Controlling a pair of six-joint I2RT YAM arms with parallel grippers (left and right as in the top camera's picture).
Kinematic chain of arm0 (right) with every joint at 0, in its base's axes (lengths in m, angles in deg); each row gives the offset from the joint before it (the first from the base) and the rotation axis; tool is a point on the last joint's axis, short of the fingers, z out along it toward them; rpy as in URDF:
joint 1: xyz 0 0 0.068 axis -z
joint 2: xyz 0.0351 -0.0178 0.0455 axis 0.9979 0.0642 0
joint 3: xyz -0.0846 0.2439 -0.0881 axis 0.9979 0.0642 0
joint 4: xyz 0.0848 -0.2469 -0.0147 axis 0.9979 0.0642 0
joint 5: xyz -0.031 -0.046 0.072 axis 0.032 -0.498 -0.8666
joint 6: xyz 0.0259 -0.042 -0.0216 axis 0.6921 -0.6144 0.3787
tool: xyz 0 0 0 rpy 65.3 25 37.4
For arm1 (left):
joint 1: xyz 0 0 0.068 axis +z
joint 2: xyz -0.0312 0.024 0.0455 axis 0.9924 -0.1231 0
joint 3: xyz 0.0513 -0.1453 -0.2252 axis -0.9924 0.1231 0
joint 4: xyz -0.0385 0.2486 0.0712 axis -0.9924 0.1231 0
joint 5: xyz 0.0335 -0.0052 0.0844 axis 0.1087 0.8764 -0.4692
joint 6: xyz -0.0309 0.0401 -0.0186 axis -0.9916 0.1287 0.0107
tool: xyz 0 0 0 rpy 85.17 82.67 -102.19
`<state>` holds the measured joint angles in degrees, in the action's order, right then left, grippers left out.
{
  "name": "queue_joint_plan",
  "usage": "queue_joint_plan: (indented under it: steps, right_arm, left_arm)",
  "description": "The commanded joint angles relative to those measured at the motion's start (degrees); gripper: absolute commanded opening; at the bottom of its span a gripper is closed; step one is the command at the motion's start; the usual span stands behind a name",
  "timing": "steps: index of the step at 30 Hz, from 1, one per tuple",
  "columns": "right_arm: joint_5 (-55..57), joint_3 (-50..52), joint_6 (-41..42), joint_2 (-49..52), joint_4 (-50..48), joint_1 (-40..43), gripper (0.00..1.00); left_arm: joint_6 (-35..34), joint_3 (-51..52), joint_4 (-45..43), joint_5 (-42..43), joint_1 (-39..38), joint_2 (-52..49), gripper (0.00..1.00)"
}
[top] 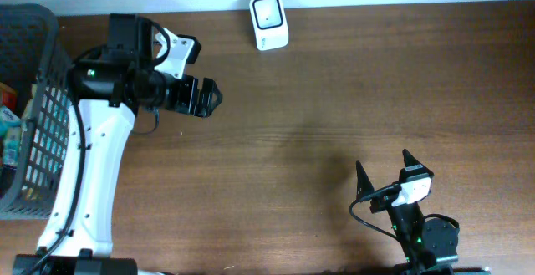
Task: Scan the item barcode
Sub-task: 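Reach the left gripper into the basket and grasp the white Pantene tube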
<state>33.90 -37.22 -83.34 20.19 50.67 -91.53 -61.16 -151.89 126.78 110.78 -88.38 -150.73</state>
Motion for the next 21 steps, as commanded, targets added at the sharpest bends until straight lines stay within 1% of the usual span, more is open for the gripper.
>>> queue_joint_plan:
  steps: [1,2,3,5,7,8,10,12,15,17,21]
  right_arm:
    - [-0.3,0.3,0.2,-0.4,0.2,0.4,0.99]
    - [-0.3,0.3,0.2,-0.4,0.2,0.4,0.99]
    - [-0.3,0.3,0.2,-0.4,0.2,0.4,0.99]
    - [-0.3,0.3,0.2,-0.4,0.2,0.4,0.99]
    - [-0.3,0.3,0.2,-0.4,0.2,0.4,0.99]
    - [-0.3,0.3,0.2,-0.4,0.2,0.4,0.99]
    - [-0.3,0.3,0.2,-0.4,0.2,0.4,0.99]
    - [-0.3,0.3,0.2,-0.4,0.2,0.4,0.99]
    - [-0.3,0.3,0.2,-0.4,0.2,0.4,0.99]
    - [-0.3,0.3,0.2,-0.4,0.2,0.4,0.99]
    - [-0.3,0.3,0.2,-0.4,0.2,0.4,0.99]
  left_arm:
    - [1.0,-2.8,-3.0,3.9,0.5,0.2,0.99]
    - [-1.1,-3.9,-3.5,2.7,1.0,0.2,0.99]
    - [-4.9,-6.2,-3.5,-0.4,2.3,0.2,0.99]
    - [-10.0,-10.2,-3.2,-4.3,5.1,0.2,0.99]
    - [-13.0,-15.4,-3.3,-6.4,9.8,0.2,1.0]
    - [-15.0,-18.4,-3.3,-8.0,13.4,0.2,0.99]
    - [-18.1,-21.7,-3.3,-11.0,18.8,0.2,0.99]
    - [-19.3,-23.3,-3.5,-14.1,24.7,0.2,0.99]
    - [-19.3,-23.0,-2.4,-19.1,32.1,0.2,0.99]
    - [-19.3,-22.9,-0.8,-22.2,36.2,0.0,0.98]
    - [-19.3,-22.9,1.2,-25.1,41.6,-0.8,0.93]
